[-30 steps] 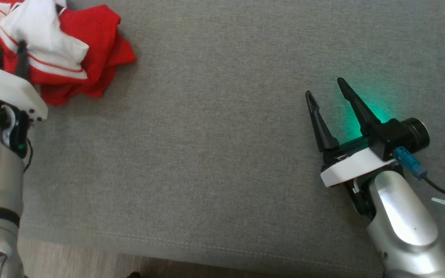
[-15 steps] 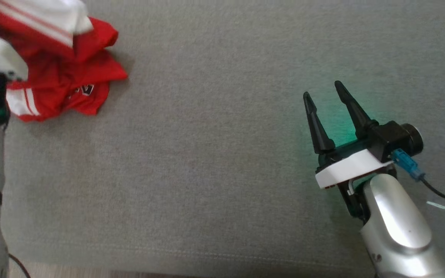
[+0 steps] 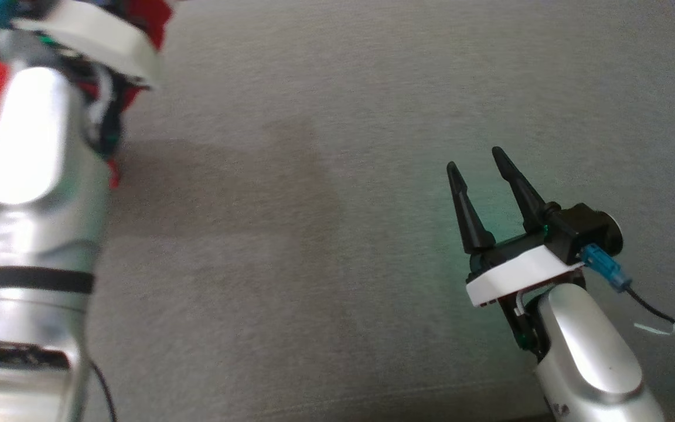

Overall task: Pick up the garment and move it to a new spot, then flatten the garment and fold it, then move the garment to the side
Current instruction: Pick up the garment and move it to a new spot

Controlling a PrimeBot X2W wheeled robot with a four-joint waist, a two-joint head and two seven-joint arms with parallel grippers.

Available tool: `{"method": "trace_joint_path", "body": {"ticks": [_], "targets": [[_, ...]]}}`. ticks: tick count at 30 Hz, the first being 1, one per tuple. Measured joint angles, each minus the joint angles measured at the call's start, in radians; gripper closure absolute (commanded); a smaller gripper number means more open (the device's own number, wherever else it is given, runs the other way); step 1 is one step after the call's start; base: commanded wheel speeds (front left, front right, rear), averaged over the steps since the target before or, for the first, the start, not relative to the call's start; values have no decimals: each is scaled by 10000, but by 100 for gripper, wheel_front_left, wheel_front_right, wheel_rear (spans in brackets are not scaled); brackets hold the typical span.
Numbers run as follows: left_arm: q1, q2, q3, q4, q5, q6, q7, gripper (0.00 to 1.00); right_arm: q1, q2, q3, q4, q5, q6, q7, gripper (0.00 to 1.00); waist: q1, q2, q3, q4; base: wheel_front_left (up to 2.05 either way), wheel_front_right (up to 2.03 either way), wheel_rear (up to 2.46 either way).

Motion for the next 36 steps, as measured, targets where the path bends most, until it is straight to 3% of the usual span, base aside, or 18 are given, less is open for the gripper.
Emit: {"method": "trace_joint_path", "body": {"ticks": [8,14,16,21,22,23,24,29,36], "targets": [[748,-1413,-978,-336,-357,-73,134,100,23,46,211,-286,410,-2,-2,0,0,0,-61,-1538,0,0,0],[791,-1536,-1954,-272,-803,-71,142,100,18,61,288,-424,531,0,-2,0,0,0,147,-2586,0,0,0],[844,-1534,-2591,-391,-1421,-13,67,100,16,63,288,-422,581,-2,-2,0,0,0,227,-2866,0,0,0],[1191,-1584,-4159,-719,-2554,612,-42,100,17,65,278,-420,614,-2,-2,0,0,0,370,-3215,0,0,0],[1279,-1586,-4372,-723,-2654,750,-105,61,18,67,253,-420,614,-2,-2,0,0,0,367,-3194,0,0,0],[1369,-1584,-4500,-719,-2711,878,-105,13,18,73,224,-420,614,0,-2,0,0,0,352,-3151,0,0,0],[1470,-1584,-4573,-709,-2769,1034,-111,0,19,73,205,-422,616,0,-2,0,0,0,334,-3098,0,0,0],[2227,-1563,-4215,-790,-2587,1613,-119,0,30,81,132,-426,616,-2,-2,0,0,0,208,-2703,0,0,0],[4570,-955,-2510,-1626,-1701,2460,-117,0,171,86,-71,-380,562,-2,-2,0,0,0,-131,-1917,0,0,0]]}}
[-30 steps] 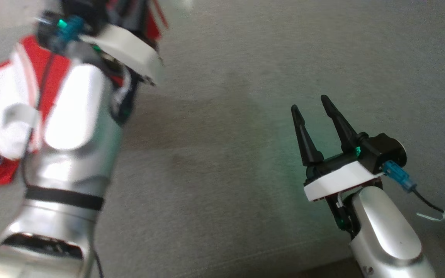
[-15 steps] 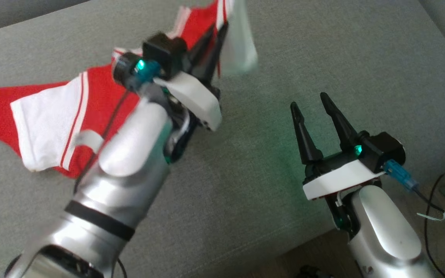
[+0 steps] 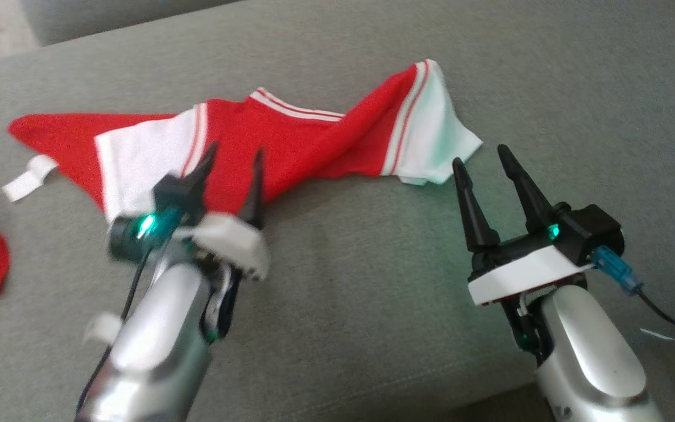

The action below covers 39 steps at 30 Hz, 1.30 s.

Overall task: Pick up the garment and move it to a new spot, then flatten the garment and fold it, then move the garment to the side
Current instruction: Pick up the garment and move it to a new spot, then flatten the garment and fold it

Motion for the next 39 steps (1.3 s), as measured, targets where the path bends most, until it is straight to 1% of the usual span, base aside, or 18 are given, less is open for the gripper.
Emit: {"method": "trace_joint_path", "body": {"ticks": [4,5,6,11,14,18,21,22,27,29,33,36,39], "targets": [[1301,176,899,-608,451,293,0,0,117,4,-186,169,-130,2,0,0,0,0,-270,489,0,0,0],[1612,165,1150,-775,520,313,0,0,213,6,-198,205,-173,2,0,0,0,0,-349,614,0,0,0],[1612,165,1150,-775,520,313,0,0,213,6,-198,205,-173,2,0,0,0,0,-349,614,0,0,0],[3126,134,2213,-1636,1060,616,0,0,701,13,-328,506,-282,0,0,0,0,0,-860,1115,0,0,0],[3997,31,2736,-2061,1338,631,0,0,898,17,-428,627,-334,2,2,0,0,0,-1171,1367,0,0,0],[4853,-125,3168,-2587,1783,617,0,0,1147,27,-510,736,-418,0,0,0,0,0,-1566,1609,0,0,0],[5364,-192,3446,-2842,2015,583,0,0,1412,48,-775,871,-560,2,0,0,0,0,-1779,1766,0,0,0],[5714,-261,3576,-2915,2094,497,0,0,1571,48,-928,920,-623,2,2,0,0,0,-1871,1875,0,0,0],[6239,-391,3674,-2989,2247,364,0,0,1725,52,-1137,968,-686,2,2,0,0,0,-1998,2056,0,0,0],[6269,-408,3676,-2991,2249,355,0,0,1781,52,-1164,986,-744,0,2,0,0,0,-2012,2095,0,0,0],[6263,-428,3662,-3018,2249,188,0,0,1805,54,-1143,1043,-742,2,2,0,0,0,-1963,2179,0,0,0],[6237,-435,3599,-3014,2242,138,0,0,1772,54,-834,1064,-742,2,2,0,0,0,-1865,2327,0,0,0],[6085,-435,3325,-2974,2128,92,0,0,1497,58,-500,1239,-742,2,2,0,0,0,-1716,2585,0,0,0]]}}
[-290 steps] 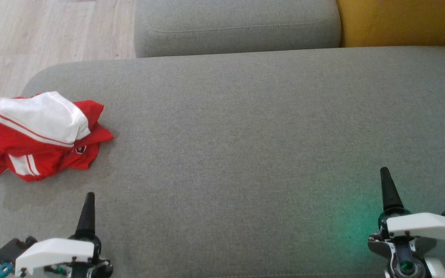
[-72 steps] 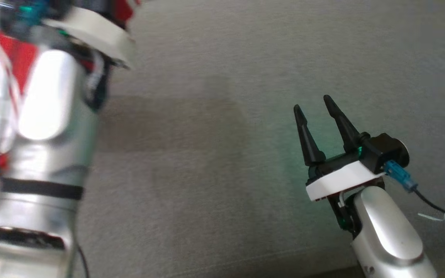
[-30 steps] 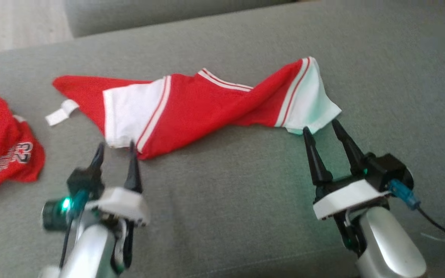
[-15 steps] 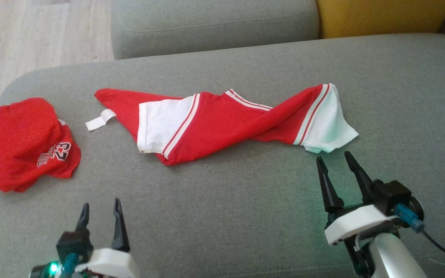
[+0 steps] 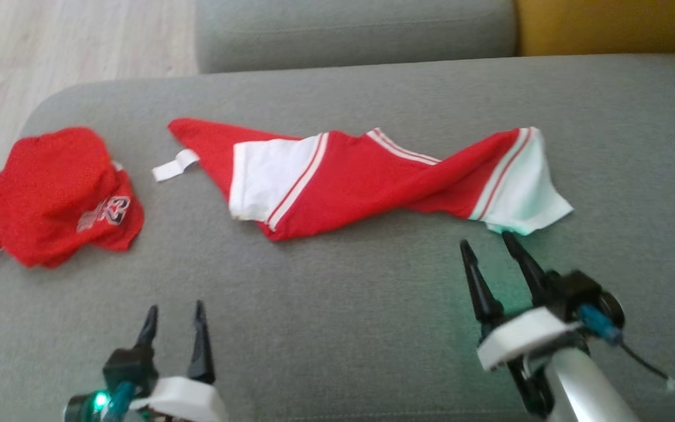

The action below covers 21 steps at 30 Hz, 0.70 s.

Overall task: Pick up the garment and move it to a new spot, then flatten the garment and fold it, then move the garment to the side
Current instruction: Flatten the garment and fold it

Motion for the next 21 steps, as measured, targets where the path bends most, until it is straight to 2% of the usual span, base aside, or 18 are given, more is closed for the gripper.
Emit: {"method": "trace_joint_path", "body": {"ticks": [4,10,21], "targets": [[-317,-19,-385,107,-167,-33,0,0,-1057,-17,324,460,-33,0,0,0,0,0,223,473,0,0,0],[-547,-23,-826,165,-428,-59,0,0,-3086,-395,1592,1722,224,0,115,0,0,0,650,1255,0,0,0],[-1325,-33,-1685,142,-997,104,0,0,-6990,-1557,3634,4161,1574,0,1689,0,1,0,1723,2776,0,0,0]]}}
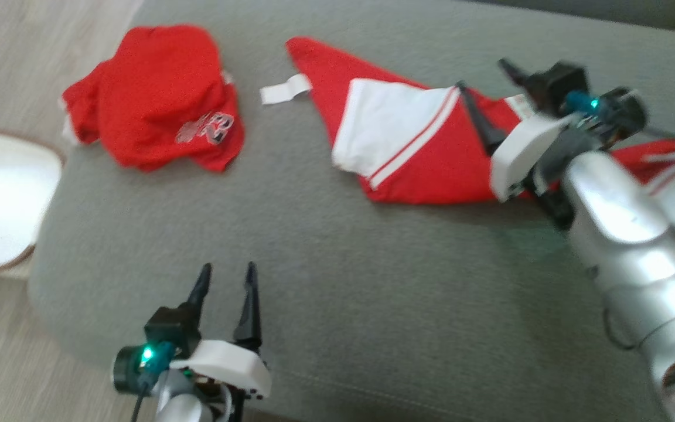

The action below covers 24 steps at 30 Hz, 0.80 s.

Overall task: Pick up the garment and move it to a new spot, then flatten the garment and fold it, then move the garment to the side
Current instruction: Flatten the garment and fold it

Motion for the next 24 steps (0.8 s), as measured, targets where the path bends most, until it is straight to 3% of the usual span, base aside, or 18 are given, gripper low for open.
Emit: {"method": "trace_joint_path", "body": {"ticks": [12,21,22,23,24], "targets": [[-446,-38,-978,27,-397,77,0,0,-1278,-966,1292,2010,1331,0,920,0,0,0,1099,1517,0,0,0],[-639,-42,-1239,25,-571,92,0,0,-1541,-1193,1473,2811,1904,0,1020,0,1,0,1436,1911,0,0,0],[-643,-42,-1239,25,-571,92,0,0,-1566,-1193,1546,2830,1964,0,1028,4,0,0,1438,1907,0,0,0],[-650,-42,-1237,25,-571,96,0,0,-1565,-1189,1605,2823,2002,0,1024,38,0,0,1443,1892,0,0,0],[-652,-42,-1231,25,-571,100,0,0,-1565,-1183,1674,2798,2063,0,999,91,0,0,1454,1861,0,0,0]]}}
